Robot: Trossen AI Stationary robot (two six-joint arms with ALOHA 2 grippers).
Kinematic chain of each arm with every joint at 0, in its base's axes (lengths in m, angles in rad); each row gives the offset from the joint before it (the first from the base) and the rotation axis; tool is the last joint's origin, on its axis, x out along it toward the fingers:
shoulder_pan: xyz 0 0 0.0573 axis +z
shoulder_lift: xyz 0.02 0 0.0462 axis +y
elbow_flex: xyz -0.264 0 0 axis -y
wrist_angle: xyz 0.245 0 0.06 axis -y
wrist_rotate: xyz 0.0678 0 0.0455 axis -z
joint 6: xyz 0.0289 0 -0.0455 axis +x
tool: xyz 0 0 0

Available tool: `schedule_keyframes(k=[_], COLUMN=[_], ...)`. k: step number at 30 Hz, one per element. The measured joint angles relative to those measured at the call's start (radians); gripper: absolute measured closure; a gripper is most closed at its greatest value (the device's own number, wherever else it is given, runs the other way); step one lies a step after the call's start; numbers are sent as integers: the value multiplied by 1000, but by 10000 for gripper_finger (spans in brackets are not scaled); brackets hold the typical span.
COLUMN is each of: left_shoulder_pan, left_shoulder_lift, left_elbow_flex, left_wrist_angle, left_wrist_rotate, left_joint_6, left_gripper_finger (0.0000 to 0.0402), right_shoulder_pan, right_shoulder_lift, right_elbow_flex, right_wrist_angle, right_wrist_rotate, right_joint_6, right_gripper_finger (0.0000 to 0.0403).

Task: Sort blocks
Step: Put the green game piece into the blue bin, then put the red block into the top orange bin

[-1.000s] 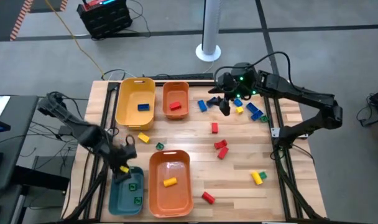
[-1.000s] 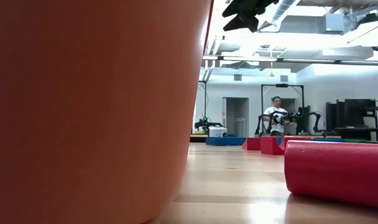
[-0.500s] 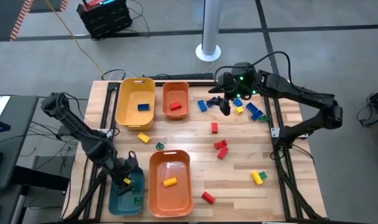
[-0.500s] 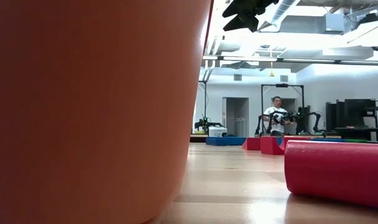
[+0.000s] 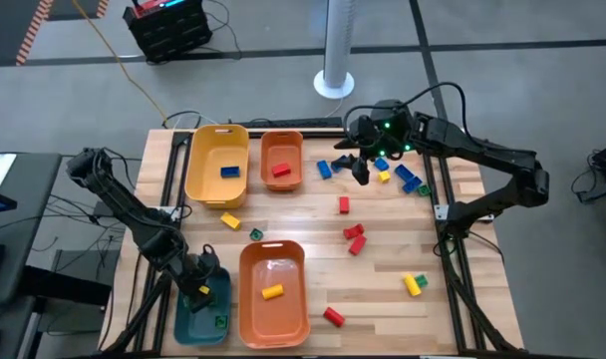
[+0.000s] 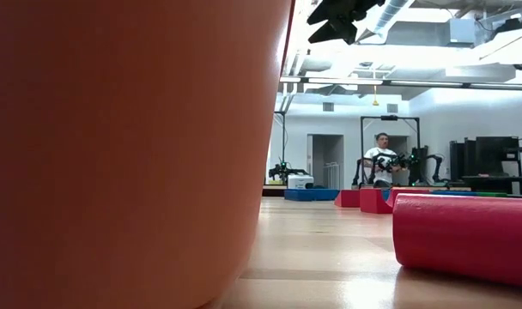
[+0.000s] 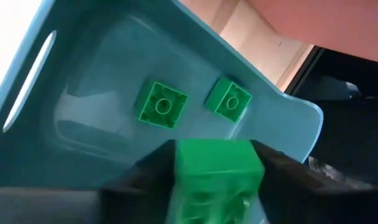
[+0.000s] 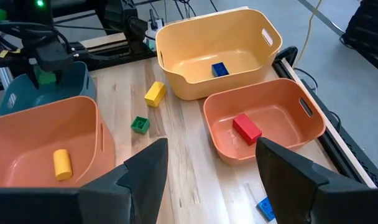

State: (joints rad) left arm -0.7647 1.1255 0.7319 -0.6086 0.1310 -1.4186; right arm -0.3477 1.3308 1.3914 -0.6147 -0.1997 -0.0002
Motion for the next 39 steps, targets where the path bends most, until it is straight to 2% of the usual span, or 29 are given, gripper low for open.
schedule_keyframes(k=[3,6,11,20,25,29,33,39], left_shoulder_pan=[0,1,21,131,219,288,361,478], left_shoulder_lift=[0,-1,-46,-206,-290,-332,-344,-336], left_elbow_flex=[0,0,18,63,91,136,208,318], left_wrist_angle=[-3,-3,-3,-8,-8,-4,-3,-5], left_wrist_rotate=[5,46,126,106,62,-25,-175,-343], left_joint_6=[-15,-31,-67,-115,-97,5,233,567], left_gripper_finger=[150,132,128,126,126,125,125,125], right_shoulder_pan=[0,0,-2,-1,32,110,206,333], right_shoulder_lift=[0,0,0,0,0,0,1,0], right_elbow_flex=[0,0,0,-5,-91,-206,-304,-401], right_wrist_angle=[0,0,0,-80,-140,-173,-153,-95], right_wrist_rotate=[0,0,0,4,10,8,8,14], right_joint_6=[0,0,0,6,37,63,46,-166], right_gripper_finger=[147,147,147,147,147,147,147,147])
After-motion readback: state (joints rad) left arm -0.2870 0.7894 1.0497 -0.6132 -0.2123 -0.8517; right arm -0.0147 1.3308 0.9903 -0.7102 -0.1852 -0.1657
